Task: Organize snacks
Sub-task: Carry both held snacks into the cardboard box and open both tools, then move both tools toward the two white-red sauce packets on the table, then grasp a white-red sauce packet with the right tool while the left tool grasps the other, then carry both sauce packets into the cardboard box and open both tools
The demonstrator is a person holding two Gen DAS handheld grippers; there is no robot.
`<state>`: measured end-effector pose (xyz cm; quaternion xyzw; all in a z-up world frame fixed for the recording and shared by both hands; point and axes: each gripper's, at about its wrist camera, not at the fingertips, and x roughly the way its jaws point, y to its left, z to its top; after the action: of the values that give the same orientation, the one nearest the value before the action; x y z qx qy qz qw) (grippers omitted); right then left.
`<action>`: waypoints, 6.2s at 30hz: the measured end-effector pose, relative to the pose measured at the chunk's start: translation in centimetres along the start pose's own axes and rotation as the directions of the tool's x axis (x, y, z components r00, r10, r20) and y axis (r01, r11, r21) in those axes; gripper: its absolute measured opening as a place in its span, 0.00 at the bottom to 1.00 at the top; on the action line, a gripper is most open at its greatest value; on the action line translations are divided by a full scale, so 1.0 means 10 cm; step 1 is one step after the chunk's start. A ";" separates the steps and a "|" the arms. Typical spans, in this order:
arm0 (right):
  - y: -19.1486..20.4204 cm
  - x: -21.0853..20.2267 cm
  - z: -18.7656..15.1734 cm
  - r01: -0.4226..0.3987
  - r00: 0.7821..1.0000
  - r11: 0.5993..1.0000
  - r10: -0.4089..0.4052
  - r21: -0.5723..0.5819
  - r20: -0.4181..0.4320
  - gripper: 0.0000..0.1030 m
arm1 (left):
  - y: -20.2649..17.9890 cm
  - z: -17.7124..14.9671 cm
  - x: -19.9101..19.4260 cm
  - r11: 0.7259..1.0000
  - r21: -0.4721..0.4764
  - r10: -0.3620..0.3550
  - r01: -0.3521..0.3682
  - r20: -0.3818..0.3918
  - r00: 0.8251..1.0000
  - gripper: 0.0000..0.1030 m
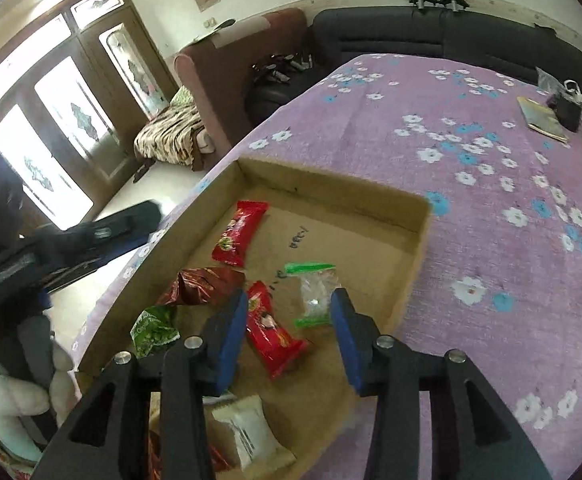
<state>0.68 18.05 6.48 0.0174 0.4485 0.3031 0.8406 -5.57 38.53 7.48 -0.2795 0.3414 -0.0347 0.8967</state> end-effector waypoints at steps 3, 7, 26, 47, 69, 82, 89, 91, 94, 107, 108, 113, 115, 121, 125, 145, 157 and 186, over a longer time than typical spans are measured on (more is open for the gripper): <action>-0.18 -0.16 -0.08 0.010 1.000 1.000 -0.011 0.029 0.012 0.41 | -0.14 -0.08 -0.10 0.999 -0.009 -0.050 0.050 0.005 0.999 0.76; -0.48 -0.48 -0.25 0.042 0.998 0.997 -0.045 0.066 0.043 0.41 | -0.48 -0.27 -0.19 0.992 0.028 -0.124 0.124 -0.007 0.992 0.78; -2.34 -2.08 -1.39 0.279 0.923 0.867 -0.361 0.414 0.134 0.45 | -1.68 -1.49 0.10 0.959 0.122 -0.227 0.254 -0.202 0.953 0.87; -2.70 -1.00 -0.05 0.396 0.906 0.860 -0.423 0.322 0.015 0.38 | -2.01 -1.89 0.77 0.908 0.373 -0.057 0.193 -0.347 0.936 0.87; -3.02 -1.38 -0.24 0.284 0.941 0.878 -0.332 0.385 0.062 0.52 | -1.98 -1.88 0.86 0.899 0.367 -0.094 0.239 -0.373 0.923 0.99; -3.10 -0.99 -0.42 0.240 0.970 0.894 -0.235 0.379 -0.061 0.52 | -1.91 -1.85 0.84 0.918 0.292 -0.153 0.269 -0.364 0.919 0.99; -2.81 -0.81 -0.37 0.451 0.891 0.858 -0.447 0.244 -0.075 0.34 | -1.94 -1.86 0.85 0.919 0.307 -0.132 0.248 -0.353 0.926 0.99; -2.81 -0.82 -0.39 0.468 0.881 0.847 -0.469 0.251 -0.062 0.31 | -1.96 -1.87 0.86 0.918 0.322 -0.114 0.232 -0.348 0.930 0.99; -2.83 -0.94 -0.52 0.420 0.903 0.855 -0.428 0.305 -0.044 0.28 | -2.02 -1.91 0.86 0.913 0.358 -0.067 0.196 -0.341 0.938 0.99; -2.95 -1.42 -1.19 0.173 0.957 0.864 -0.260 0.473 0.126 0.28 | -2.32 -1.70 1.34 0.937 0.319 -0.010 0.140 -0.377 0.926 0.92; -2.98 -1.43 -1.20 0.157 0.959 0.860 -0.250 0.486 0.133 0.28 | -2.38 -1.67 1.44 0.932 0.344 0.013 0.117 -0.353 0.936 0.92; -3.02 -1.45 -1.21 0.124 0.964 0.852 -0.226 0.508 0.143 0.28 | -2.62 -1.72 1.71 0.850 0.527 0.144 0.008 -0.246 0.958 0.84; -3.04 -1.45 -1.21 0.114 0.965 0.850 -0.218 0.514 0.147 0.28 | -2.70 -1.79 1.73 0.802 0.597 0.179 -0.019 -0.210 0.961 0.71; -3.02 -1.48 -1.21 0.100 0.965 0.855 -0.207 0.509 0.159 0.28 | -2.67 -1.67 1.64 0.783 0.622 0.139 0.012 -0.195 0.971 0.35; -3.01 -1.50 -1.21 0.108 0.962 0.857 -0.218 0.503 0.165 0.28 | -2.62 -1.63 1.52 0.795 0.606 0.121 0.026 -0.200 0.972 0.32; -2.99 -1.51 -1.22 0.111 0.960 0.864 -0.221 0.492 0.172 0.28 | -2.98 -2.07 1.44 0.725 0.680 0.086 0.108 -0.244 0.966 0.33; -2.97 -1.52 -1.20 0.126 0.954 0.868 -0.239 0.480 0.182 0.28 | -2.75 -1.76 0.93 0.830 0.519 -0.074 0.207 -0.265 0.961 0.16; -2.95 -1.51 -1.22 0.166 0.943 0.861 -0.281 0.480 0.178 0.28 | -2.62 -2.11 1.13 0.793 0.594 0.074 0.131 -0.308 0.949 0.24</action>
<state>-0.30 -16.92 1.54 0.1996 0.4002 0.0839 0.8905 -6.90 3.53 1.71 0.0272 0.4464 -0.2004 0.8717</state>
